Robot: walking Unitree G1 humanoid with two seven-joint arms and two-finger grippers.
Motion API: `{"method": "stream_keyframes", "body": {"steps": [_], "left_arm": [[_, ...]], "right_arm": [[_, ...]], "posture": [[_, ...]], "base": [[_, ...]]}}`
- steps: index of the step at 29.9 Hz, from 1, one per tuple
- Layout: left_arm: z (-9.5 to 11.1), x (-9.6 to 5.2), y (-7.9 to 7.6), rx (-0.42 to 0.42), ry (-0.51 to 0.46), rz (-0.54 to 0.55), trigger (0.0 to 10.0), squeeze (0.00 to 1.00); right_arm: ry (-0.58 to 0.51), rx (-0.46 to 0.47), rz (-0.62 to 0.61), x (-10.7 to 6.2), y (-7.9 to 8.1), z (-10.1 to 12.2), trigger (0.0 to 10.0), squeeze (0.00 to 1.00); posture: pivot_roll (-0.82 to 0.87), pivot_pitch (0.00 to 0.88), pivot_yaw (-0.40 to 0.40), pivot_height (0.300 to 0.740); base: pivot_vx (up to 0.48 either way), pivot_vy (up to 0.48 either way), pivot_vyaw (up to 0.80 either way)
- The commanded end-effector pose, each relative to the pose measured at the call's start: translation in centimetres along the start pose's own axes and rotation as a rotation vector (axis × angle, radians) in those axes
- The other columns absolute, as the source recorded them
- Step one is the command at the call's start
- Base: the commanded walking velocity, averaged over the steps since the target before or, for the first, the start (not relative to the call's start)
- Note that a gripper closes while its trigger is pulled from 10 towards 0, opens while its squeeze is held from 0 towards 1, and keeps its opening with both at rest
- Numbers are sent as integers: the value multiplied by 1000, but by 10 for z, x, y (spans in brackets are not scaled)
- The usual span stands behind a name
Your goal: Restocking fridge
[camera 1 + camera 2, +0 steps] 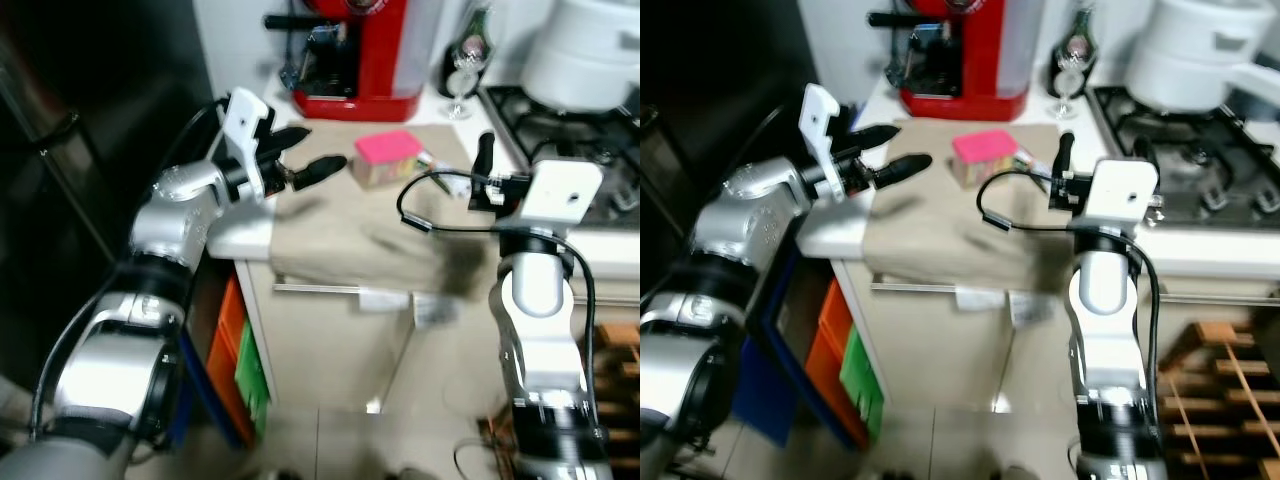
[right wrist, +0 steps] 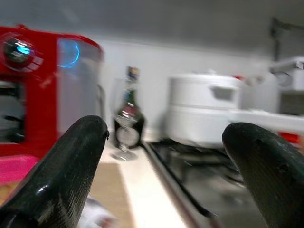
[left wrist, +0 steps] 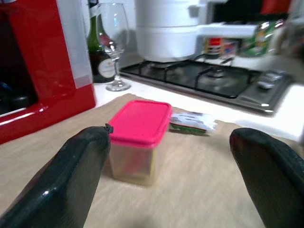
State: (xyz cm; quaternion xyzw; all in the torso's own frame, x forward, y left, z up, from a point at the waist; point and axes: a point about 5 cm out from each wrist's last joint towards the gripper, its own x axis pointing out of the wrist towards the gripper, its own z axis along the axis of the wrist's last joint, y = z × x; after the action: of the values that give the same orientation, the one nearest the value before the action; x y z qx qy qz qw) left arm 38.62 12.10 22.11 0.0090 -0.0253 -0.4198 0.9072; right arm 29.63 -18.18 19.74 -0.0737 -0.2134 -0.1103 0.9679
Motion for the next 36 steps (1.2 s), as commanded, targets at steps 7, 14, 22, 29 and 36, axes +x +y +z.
{"method": "stream_keyframes", "body": {"steps": [7, 14, 22, 29, 36], "left_arm": [[1, 9, 7, 25, 8, 169, 10000, 0], [-4, 7, 14, 40, 39, 254, 10000, 0], [0, 6, 20, 79, 47, 271, 10000, 0], [-2, 12, 18, 122, 78, 202, 10000, 0], [2, 14, 19, 43, 45, 183, 10000, 0]], "right_arm": [[-30, -26, -23, 1, -8, 7, 10000, 200], [-21, -27, -6, 0, -7, 6, 10000, 196], [-23, -17, 3, 0, -3, 6, 10000, 196], [-28, -14, 15, -5, -5, 9, 10000, 200], [-8, -36, 3, -18, -15, 11, 10000, 196]], "posture": [[-198, 0, 66, 740], [-192, 0, 55, 740], [-184, 0, 57, 740], [-218, 0, 62, 740], [-264, 19, 57, 740]], "base": [[0, 0, -352], [0, 0, 0], [0, 0, 0], [0, 0, 0], [0, 0, 0]]}}
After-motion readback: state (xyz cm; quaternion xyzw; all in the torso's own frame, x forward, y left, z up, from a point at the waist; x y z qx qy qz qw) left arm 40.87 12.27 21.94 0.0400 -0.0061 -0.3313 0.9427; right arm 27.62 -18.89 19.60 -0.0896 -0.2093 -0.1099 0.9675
